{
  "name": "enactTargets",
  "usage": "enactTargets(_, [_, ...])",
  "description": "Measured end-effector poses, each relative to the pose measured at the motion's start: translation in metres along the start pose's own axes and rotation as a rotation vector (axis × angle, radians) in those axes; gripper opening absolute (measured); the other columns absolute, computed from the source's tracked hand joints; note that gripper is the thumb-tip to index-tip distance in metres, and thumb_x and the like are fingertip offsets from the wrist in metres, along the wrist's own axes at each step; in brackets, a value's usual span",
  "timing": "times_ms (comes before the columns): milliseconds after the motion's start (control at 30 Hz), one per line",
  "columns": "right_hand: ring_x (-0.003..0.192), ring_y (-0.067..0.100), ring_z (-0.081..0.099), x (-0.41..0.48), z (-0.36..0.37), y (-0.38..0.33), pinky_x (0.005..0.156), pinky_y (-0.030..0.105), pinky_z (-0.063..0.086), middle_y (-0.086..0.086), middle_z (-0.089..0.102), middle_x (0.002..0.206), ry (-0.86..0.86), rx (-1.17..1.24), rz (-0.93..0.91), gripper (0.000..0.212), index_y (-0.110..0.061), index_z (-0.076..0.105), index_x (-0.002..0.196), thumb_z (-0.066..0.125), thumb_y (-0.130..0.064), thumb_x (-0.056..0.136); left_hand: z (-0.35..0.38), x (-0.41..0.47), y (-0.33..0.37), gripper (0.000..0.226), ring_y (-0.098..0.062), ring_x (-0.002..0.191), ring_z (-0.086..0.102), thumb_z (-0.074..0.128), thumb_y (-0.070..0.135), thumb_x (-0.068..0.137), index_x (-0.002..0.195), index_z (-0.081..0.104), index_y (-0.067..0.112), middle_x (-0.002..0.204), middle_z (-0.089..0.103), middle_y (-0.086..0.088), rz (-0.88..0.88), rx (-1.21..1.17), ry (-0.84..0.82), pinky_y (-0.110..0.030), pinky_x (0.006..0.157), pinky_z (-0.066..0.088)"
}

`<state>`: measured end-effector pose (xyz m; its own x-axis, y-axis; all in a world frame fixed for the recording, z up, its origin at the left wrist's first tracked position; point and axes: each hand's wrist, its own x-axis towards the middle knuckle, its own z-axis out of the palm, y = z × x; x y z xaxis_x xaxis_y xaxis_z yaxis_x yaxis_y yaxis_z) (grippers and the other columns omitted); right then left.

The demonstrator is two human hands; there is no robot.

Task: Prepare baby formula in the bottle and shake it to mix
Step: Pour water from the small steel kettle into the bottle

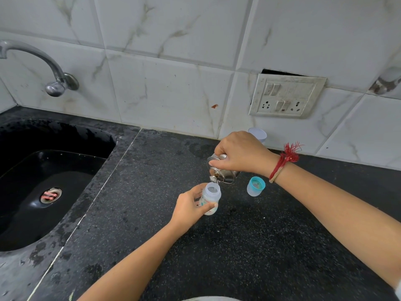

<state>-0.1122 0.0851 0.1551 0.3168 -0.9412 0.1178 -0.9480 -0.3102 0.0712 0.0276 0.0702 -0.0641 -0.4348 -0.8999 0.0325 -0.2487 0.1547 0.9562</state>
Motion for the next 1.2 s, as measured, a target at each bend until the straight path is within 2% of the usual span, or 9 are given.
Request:
enactTargets(133, [0.047,0.014,0.039,-0.0001,-0.0007,-0.0009,0.046,0.023,0.022,-0.007,0.039,0.045,-0.001,-0.012,-0.005,0.038,-0.019,0.061,0.057,0.057,-0.045,0.085,0.0009,0.0003,-0.0013,0.062,0.006,0.109,0.059,0.085,0.027,0.073,0.129,0.058,0.032,0.113,0.062,0.025,0.007,-0.011,0.003,-0.015,0.095,0.047])
enactTargets(300, [0.047,0.015,0.039,0.0005,-0.0006,-0.0027,0.046,0.023,0.021,-0.008,0.037,0.044,0.0,-0.007,-0.008,0.038,-0.019,0.058,0.056,0.057,-0.044,0.085,0.0008,0.0011,-0.0018,0.059,0.011,0.104,0.058,0.085,0.028,0.073,0.12,0.054,0.045,0.107,0.059,0.034,0.002,0.005,0.001,-0.009,0.09,0.045])
enactTargets(400, [0.051,0.017,0.045,0.0009,0.0002,-0.0029,0.046,0.022,0.022,-0.006,0.042,0.047,0.003,-0.022,-0.022,0.039,-0.015,0.063,0.06,0.056,-0.045,0.085,0.0003,0.0007,-0.0009,0.059,0.019,0.1,0.056,0.085,0.03,0.072,0.116,0.052,0.05,0.103,0.058,0.038,-0.004,0.004,-0.004,-0.004,0.086,0.045])
enactTargets(567, [0.047,0.011,0.038,0.0012,-0.0001,-0.0038,0.047,0.022,0.018,-0.011,0.035,0.045,0.004,-0.018,-0.034,0.037,-0.017,0.067,0.064,0.056,-0.044,0.086,0.0012,0.0014,-0.0039,0.062,0.026,0.099,0.052,0.086,0.029,0.071,0.125,0.056,0.039,0.101,0.058,0.04,0.002,-0.008,0.004,-0.003,0.086,0.045])
enactTargets(667, [0.045,0.008,0.035,0.0011,-0.0003,-0.0044,0.047,0.022,0.017,-0.01,0.034,0.044,0.002,-0.024,-0.032,0.037,-0.018,0.064,0.06,0.056,-0.044,0.086,0.0015,0.0017,-0.0052,0.063,0.025,0.1,0.053,0.085,0.029,0.071,0.126,0.057,0.037,0.101,0.057,0.041,-0.002,-0.006,0.002,-0.009,0.09,0.045])
enactTargets(867, [0.044,0.007,0.033,0.0008,-0.0016,-0.0051,0.046,0.022,0.017,-0.012,0.031,0.043,0.0,-0.025,-0.023,0.034,-0.023,0.056,0.057,0.057,-0.043,0.085,0.0016,0.0025,-0.0054,0.064,0.025,0.098,0.053,0.085,0.029,0.072,0.128,0.056,0.037,0.101,0.057,0.041,-0.007,0.001,0.001,-0.01,0.092,0.044])
enactTargets(967, [0.044,0.007,0.033,0.001,-0.0017,-0.0051,0.046,0.022,0.018,-0.012,0.031,0.043,-0.002,-0.027,-0.025,0.035,-0.024,0.054,0.056,0.058,-0.042,0.085,0.0008,0.0023,-0.0042,0.061,0.027,0.097,0.052,0.085,0.029,0.072,0.12,0.053,0.047,0.1,0.057,0.042,-0.005,0.008,-0.002,-0.004,0.086,0.044])
enactTargets(1100, [0.042,0.007,0.03,0.0002,-0.0029,-0.0062,0.047,0.021,0.018,-0.014,0.027,0.042,0.006,-0.012,-0.037,0.041,-0.027,0.041,0.05,0.06,-0.04,0.084,0.0012,0.0025,-0.0043,0.063,0.026,0.097,0.052,0.085,0.029,0.072,0.127,0.056,0.037,0.102,0.056,0.04,-0.002,0.0,0.001,-0.005,0.087,0.044])
enactTargets(1200, [0.043,0.008,0.03,0.0006,-0.0024,-0.0062,0.047,0.022,0.019,-0.013,0.028,0.042,0.003,-0.028,-0.031,0.047,-0.026,0.036,0.046,0.06,-0.041,0.084,0.0014,0.0021,-0.0043,0.063,0.026,0.098,0.052,0.085,0.029,0.072,0.127,0.056,0.037,0.103,0.056,0.04,-0.001,-0.001,-0.004,-0.002,0.086,0.043])
